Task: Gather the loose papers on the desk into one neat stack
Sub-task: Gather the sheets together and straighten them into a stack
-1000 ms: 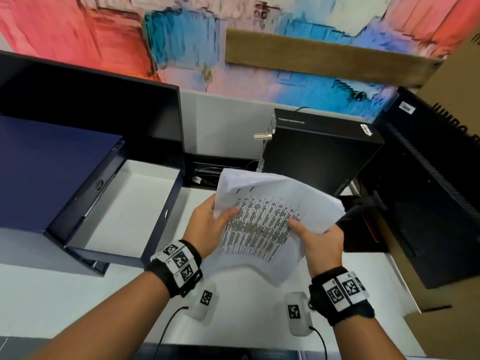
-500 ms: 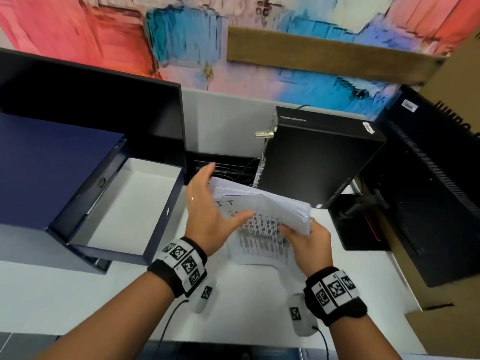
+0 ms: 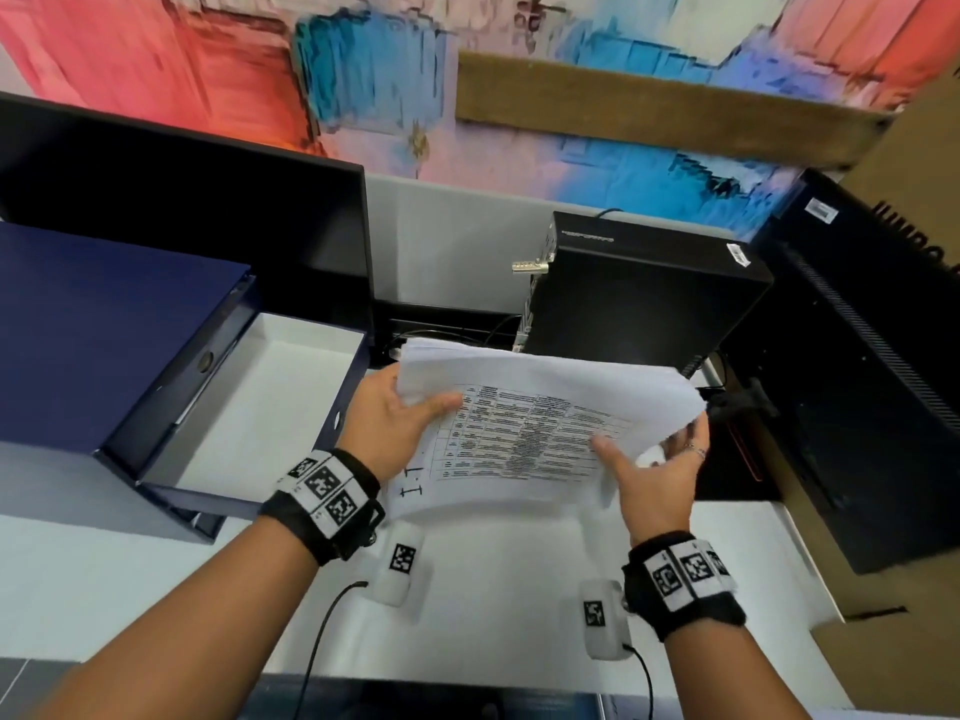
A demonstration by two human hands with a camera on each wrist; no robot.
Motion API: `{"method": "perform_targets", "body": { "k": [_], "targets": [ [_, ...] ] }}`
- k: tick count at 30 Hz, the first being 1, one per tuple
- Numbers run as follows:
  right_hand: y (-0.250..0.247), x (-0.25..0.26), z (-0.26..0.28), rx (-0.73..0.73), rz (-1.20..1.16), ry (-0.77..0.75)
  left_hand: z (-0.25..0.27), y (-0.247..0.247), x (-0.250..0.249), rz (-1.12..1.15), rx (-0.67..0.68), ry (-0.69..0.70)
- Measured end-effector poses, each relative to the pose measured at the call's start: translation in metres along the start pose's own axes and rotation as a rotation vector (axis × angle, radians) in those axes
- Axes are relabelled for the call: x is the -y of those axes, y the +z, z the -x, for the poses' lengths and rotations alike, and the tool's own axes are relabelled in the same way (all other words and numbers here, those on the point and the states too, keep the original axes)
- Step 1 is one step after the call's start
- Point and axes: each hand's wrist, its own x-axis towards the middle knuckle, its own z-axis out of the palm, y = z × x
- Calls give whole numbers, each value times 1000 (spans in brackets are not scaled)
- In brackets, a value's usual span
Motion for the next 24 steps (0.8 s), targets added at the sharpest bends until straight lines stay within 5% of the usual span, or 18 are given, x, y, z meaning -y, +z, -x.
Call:
{"method": "perform_targets", "body": {
  "k": [3, 8, 14, 20, 24],
  "targets": [
    [-3, -1, -12, 156, -46, 153, 1, 1, 9, 70, -6, -65],
    [-5, -13, 13, 69, 8, 39, 24, 18, 31, 103, -152, -57],
    [-5, -43, 46, 94, -12, 230, 45, 17, 77, 84, -2, -194],
    [0, -32, 41, 22, -104, 114, 34, 23, 58, 154, -177, -165],
    [-1, -30, 37, 22, -134, 107, 29, 20, 58, 181, -158, -164]
  ]
}}
